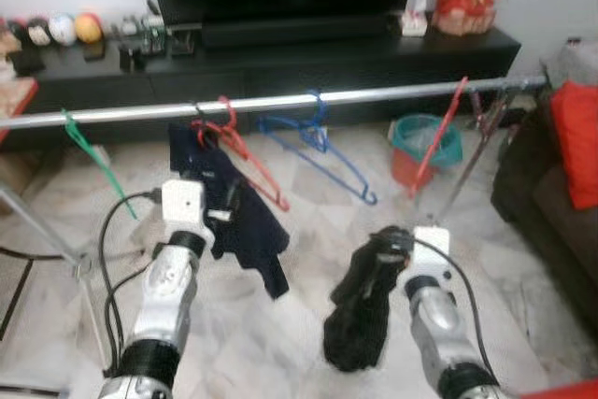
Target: Hang hanger
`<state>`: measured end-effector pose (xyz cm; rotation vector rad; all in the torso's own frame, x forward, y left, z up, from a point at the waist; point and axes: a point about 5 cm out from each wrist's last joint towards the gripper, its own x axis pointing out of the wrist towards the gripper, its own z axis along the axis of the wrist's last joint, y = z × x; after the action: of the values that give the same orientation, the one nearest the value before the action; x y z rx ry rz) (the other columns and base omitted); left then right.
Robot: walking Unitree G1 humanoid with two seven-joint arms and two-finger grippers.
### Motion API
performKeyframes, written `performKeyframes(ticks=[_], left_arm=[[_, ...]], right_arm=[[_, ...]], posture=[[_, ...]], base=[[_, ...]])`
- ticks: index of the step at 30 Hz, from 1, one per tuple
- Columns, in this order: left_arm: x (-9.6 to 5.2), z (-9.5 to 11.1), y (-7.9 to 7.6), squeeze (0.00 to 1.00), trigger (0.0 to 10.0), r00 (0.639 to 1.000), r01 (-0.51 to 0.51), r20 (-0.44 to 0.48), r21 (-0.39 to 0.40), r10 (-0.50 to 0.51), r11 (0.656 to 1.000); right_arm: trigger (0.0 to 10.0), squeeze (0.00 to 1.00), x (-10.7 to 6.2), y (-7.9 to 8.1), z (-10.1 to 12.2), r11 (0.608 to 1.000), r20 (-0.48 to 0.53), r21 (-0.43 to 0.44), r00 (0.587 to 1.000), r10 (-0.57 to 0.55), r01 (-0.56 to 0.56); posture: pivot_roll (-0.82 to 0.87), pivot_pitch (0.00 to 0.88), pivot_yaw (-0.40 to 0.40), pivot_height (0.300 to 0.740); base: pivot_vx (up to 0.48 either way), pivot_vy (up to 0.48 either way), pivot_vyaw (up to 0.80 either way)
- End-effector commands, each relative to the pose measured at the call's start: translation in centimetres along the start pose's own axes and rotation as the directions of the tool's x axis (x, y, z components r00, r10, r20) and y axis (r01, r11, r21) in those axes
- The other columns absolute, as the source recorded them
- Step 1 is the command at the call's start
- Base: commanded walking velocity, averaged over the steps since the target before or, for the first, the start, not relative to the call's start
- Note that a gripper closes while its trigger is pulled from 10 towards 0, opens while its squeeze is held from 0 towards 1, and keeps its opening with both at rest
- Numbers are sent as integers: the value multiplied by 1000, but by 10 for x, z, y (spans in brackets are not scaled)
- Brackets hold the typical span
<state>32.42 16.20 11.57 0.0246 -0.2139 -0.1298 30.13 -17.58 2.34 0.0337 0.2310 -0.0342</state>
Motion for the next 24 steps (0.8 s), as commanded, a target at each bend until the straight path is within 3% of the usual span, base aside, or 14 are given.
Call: performKeyframes(ticks=[1, 16, 24], left_arm=[[1, 2, -1, 0, 10000, 1000, 8, 4, 7, -8, 1000], [1, 1, -1, 0, 10000, 1000, -8, -4, 8, 8, 1000], [0, -3, 2, 0, 10000, 999, -32, -34, -2, 32, 999]], right_arm=[[10000, 0, 3, 0, 6, 1000, 24, 3, 1000, 2, -3], [10000, 0, 2, 7, 4, 999, 10, 5, 999, 49, -49], [10000, 0, 2, 7, 3, 997, -2, -32, 998, 66, -67]], posture=[[-65, 25, 28, 740], [-64, 27, 21, 740], [-65, 30, 18, 740]], base=[[0, -428, 0], [33, -419, 0], [0, -61, 87]])
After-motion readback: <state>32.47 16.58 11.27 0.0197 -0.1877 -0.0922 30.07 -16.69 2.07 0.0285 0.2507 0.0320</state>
